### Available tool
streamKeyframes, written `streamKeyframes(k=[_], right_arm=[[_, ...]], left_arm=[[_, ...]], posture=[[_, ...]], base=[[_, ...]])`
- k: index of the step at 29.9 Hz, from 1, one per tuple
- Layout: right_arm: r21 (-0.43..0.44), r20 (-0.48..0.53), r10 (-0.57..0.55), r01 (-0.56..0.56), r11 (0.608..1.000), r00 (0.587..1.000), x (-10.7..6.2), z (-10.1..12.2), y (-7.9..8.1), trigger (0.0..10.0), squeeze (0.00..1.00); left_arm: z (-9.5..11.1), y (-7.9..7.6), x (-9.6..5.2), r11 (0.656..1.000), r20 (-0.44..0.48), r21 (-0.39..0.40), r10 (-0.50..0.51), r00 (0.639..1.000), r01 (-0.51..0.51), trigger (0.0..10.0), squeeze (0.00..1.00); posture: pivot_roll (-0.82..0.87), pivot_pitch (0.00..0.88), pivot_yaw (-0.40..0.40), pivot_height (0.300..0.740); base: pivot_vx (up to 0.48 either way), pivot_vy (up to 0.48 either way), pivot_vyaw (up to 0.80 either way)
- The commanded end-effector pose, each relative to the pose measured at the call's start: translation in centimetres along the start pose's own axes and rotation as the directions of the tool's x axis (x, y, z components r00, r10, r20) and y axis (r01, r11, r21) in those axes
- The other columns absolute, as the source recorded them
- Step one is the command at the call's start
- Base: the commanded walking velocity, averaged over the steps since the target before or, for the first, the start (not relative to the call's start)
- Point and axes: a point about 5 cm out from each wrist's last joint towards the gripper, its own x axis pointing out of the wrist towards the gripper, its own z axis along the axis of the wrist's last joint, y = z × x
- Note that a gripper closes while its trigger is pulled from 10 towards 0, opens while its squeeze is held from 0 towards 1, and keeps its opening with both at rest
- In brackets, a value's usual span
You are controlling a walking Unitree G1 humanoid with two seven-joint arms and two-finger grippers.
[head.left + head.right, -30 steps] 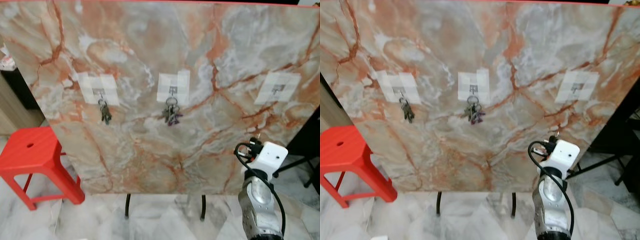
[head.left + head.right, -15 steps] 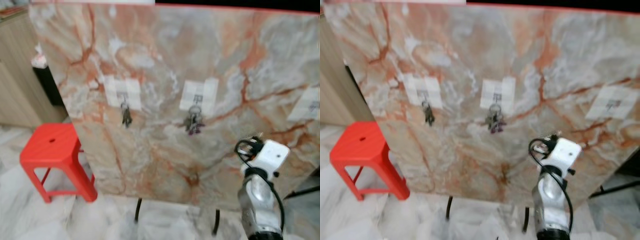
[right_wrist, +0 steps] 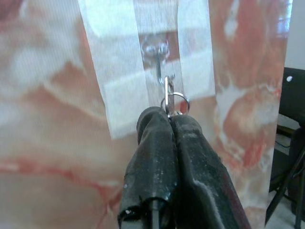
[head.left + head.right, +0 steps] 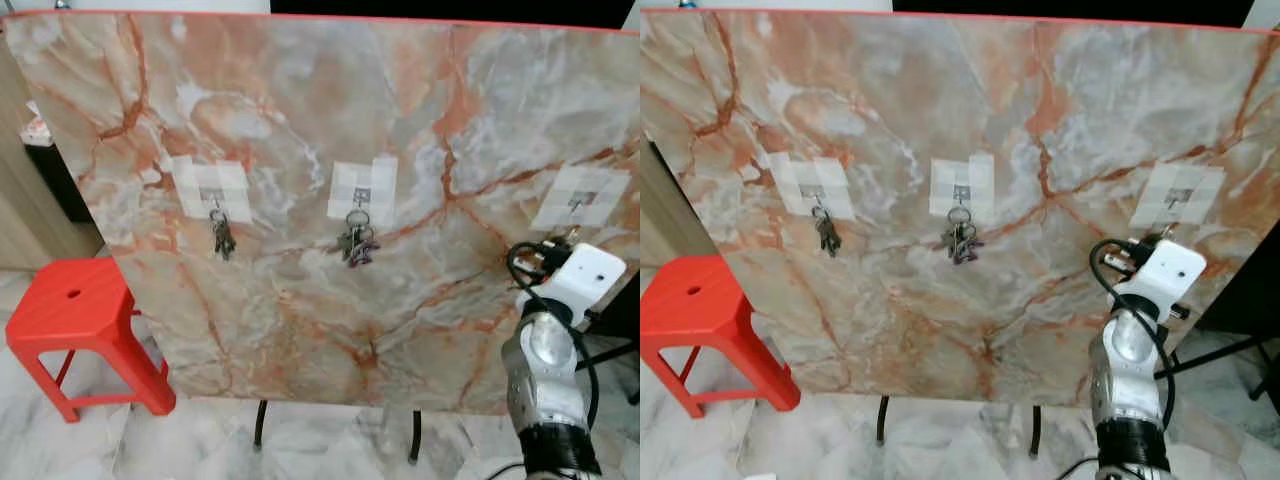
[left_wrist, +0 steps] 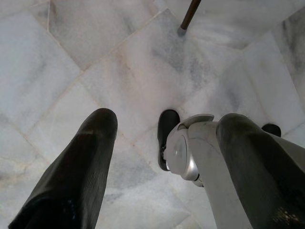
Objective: Hang keys on a hook
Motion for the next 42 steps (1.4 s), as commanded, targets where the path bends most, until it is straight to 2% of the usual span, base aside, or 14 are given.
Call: streamKeyframes(k=[1,15,27,42], right_arm=[[0.007,0.014,-0.01,0.01,1.0,1.0,0.5,0.4,-0.1,10.0,0.0],[0.007,0.046,-0.016,0.015,1.0,0.999,1.4,1.2,0.2,10.0,0.0],[0.004,0.068,-0.018,0.018,1.0,0.998,2.5,1.9,0.1,10.0,0.0],[0.003,0.008,-0.018,0.018,1.0,1.0,2.4,0.8,-0.2,10.0,0.0]], left_arm=[[0.0,0.1,0.0,1.0,-0.002,0.013,0.0,1.0,0.001,10.0,0.0],[0.3,-0.2,0.1,1.0,0.01,0.014,-0.002,1.0,0.002,10.0,0.0],[0.1,0.5,-0.1,1.0,0.007,0.012,0.01,1.0,-0.01,10.0,0.0],[0.4,0.2,0.0,1.0,0.015,0.019,0.004,1.0,-0.004,10.0,0.0]], posture=[[0.01,0.0,-0.026,0.74],[0.02,0.0,-0.021,0.74],[0.02,0.0,-0.019,0.74],[0.02,0.0,-0.014,0.74]], base=[[0.0,0.0,0.0],[0.0,0.0,0.0],[0.0,0.0,0.0],[0.0,0.0,0.0]])
